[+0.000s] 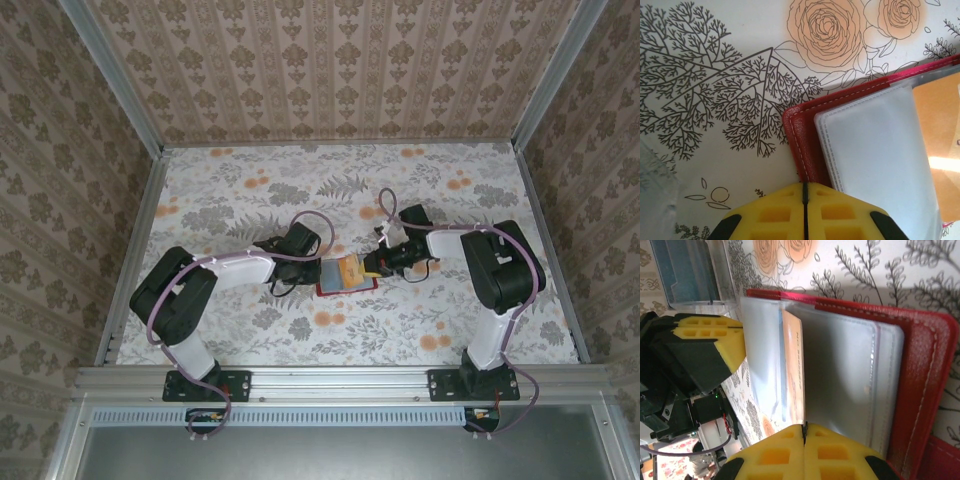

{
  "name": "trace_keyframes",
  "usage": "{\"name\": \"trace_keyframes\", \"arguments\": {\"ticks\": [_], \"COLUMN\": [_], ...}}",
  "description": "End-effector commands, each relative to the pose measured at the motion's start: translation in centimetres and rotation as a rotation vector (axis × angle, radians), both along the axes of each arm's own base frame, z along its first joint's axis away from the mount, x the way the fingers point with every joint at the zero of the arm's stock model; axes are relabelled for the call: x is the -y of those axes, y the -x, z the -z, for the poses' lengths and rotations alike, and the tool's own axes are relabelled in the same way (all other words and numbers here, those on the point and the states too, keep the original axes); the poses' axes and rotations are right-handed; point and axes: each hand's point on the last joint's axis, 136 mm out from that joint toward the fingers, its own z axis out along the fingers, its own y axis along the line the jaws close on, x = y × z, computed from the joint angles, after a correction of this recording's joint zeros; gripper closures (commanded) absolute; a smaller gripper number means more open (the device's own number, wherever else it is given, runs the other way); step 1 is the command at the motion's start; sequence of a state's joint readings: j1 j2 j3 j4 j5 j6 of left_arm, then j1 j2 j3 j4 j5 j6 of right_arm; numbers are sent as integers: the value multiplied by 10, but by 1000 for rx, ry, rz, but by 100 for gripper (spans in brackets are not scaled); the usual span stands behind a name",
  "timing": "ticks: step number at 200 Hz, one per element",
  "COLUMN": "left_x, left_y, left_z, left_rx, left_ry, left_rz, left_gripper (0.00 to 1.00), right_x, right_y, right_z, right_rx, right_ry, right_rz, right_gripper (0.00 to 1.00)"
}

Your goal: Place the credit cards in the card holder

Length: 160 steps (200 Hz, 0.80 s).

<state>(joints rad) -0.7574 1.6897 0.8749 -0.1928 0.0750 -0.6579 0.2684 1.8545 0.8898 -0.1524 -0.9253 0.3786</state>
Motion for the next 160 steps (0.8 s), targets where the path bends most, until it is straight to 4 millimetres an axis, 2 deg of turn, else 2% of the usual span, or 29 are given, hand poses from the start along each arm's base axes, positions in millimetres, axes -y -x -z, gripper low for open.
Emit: {"name": "trace_keyframes", "arguments": {"ticks": [1, 97, 160], "left_x": [-11, -11, -15], "left_y": [3, 3, 2], "left_z": [8, 10, 11], "left_rx": [-15, -17, -17], "left_ry": [-52, -53, -65], "left_rz": [4, 5, -1], "left_gripper": [92, 94, 95], "right_x": [-6, -22, -24], "right_y": [11, 7, 7], "right_z": [7, 3, -5], "right_rx": [-44, -39, -24], "right_ry": [-22, -105, -143], "right_rz": [-13, 19, 21], "right_gripper": [100, 100, 100]}}
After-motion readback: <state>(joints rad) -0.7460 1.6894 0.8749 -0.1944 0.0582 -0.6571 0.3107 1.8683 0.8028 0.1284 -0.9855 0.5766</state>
